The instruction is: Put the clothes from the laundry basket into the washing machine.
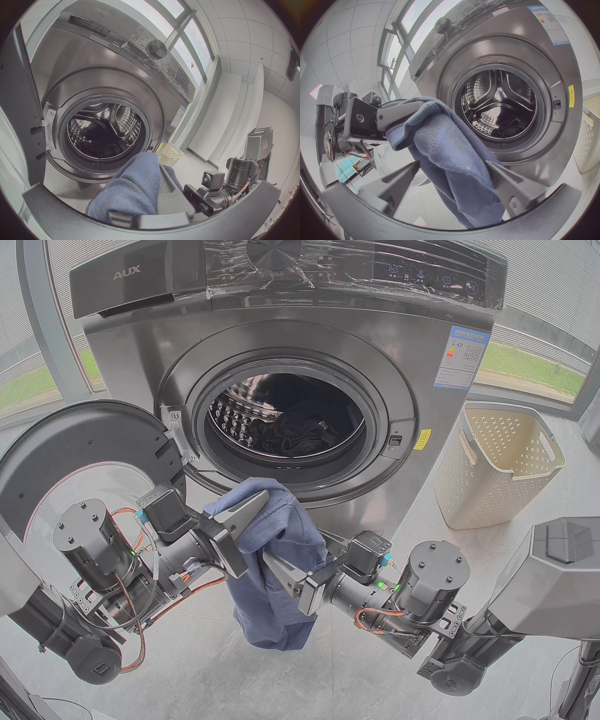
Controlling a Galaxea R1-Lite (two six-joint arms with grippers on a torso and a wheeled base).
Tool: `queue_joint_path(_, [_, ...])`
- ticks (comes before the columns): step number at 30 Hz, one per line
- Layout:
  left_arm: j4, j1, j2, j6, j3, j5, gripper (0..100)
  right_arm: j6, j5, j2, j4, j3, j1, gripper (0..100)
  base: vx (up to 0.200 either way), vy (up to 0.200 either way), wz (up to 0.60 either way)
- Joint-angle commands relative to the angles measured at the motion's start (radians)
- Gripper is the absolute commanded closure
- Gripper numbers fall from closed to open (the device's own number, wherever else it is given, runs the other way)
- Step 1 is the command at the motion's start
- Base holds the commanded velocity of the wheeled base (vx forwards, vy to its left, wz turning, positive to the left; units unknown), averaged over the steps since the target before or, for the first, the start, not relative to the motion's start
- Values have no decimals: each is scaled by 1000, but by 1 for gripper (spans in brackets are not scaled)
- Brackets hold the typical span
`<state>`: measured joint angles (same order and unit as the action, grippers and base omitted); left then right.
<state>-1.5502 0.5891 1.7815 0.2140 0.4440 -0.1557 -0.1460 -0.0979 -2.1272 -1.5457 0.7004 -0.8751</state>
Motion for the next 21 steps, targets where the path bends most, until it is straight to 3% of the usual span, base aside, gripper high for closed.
queue_joint_path(1, [-1,-3,-1,1,1,-1,100,0,0,-3,-2,14,-7,100,0,0,0])
queue_joint_path(17, [1,-11,26,7,-13,-4,100,-12,-6,76,-4,-53,-39,100,0,0,0])
queue_joint_path(18, [1,-11,26,8,-8,-2,0,-14,-6,81,-4,-59,-41,100,0,0,0])
queue_joint_path(21, [-1,-12,26,18,1,-1,0,-15,-8,99,-4,-71,-47,100,0,0,0])
